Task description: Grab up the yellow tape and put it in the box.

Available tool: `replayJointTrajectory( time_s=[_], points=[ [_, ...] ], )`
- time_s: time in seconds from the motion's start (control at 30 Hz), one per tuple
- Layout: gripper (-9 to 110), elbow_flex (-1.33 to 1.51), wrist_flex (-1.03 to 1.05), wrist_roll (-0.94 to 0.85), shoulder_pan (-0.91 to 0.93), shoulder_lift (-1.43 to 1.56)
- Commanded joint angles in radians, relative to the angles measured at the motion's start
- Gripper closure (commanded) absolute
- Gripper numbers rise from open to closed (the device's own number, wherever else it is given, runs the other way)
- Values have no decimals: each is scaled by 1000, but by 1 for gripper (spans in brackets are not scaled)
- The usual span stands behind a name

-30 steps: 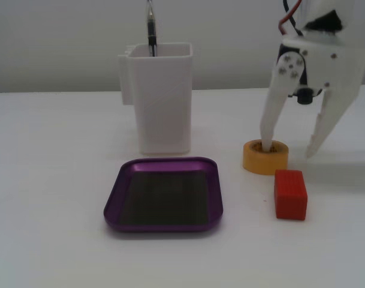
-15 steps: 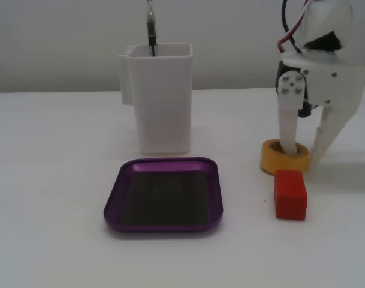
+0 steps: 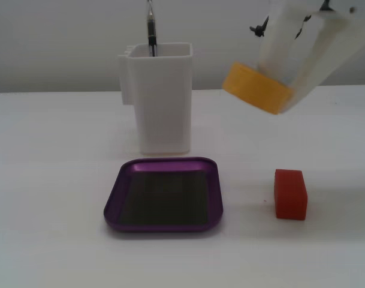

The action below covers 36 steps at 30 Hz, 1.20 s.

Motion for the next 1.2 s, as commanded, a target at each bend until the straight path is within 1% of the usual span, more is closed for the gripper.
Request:
replayJointTrajectory(
  time_s=[0.0,0.17,0.33,0.53,0.77,1.0,1.07,1.17],
  points=[
    [102,-87,-52,0,-11,-115],
    [102,-249,-48,41,37,-318],
    [102,-399,-46,41,94,-472],
    [102,-511,-46,41,158,-629],
    [102,-525,-58,34,167,-707],
    [102,-525,-57,32,167,-707],
    [100,-525,-51,32,169,-698],
    [94,-525,-46,34,169,-695]
  ],
)
